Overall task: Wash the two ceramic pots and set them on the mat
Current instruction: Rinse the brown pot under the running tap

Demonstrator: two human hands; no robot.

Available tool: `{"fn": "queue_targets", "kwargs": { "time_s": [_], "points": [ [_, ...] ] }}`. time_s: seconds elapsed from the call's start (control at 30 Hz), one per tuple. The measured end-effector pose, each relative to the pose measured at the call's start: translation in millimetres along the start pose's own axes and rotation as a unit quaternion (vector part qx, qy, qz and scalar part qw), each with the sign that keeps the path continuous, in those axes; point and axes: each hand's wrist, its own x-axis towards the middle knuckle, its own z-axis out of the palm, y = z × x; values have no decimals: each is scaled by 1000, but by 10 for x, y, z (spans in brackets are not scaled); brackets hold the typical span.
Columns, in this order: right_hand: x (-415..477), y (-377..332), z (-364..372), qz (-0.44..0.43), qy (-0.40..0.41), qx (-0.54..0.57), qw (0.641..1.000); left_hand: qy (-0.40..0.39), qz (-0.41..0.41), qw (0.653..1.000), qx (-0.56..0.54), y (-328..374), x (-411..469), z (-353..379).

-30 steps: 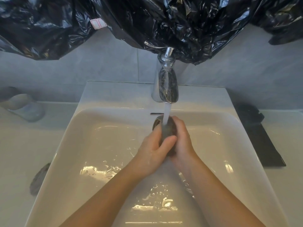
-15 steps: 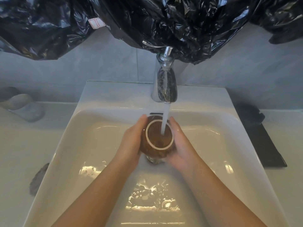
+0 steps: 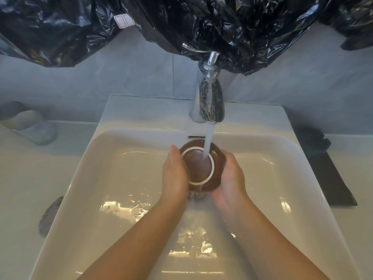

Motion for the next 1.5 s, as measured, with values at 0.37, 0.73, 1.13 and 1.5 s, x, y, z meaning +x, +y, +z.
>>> {"fn": "queue_targets", "kwargs": {
  "time_s": [0.37,0.73,1.13,1.5],
  "points": [
    [-74,-59,-9,-33,-109,-105,988,-184,386,843,328,42,-23,-219],
    [-172,-10,-3,-185,-148,-318,918,-195,-142,970,-3,187,-128,-42],
    [-72,-76,-43,-274,-71,-394,874,-274,-139,938,-162,195,-110,-59],
    [51,-128,-175,-258,-38,-505,823,-244,-100,936,-234,174,-8,-158]
  ]
}}
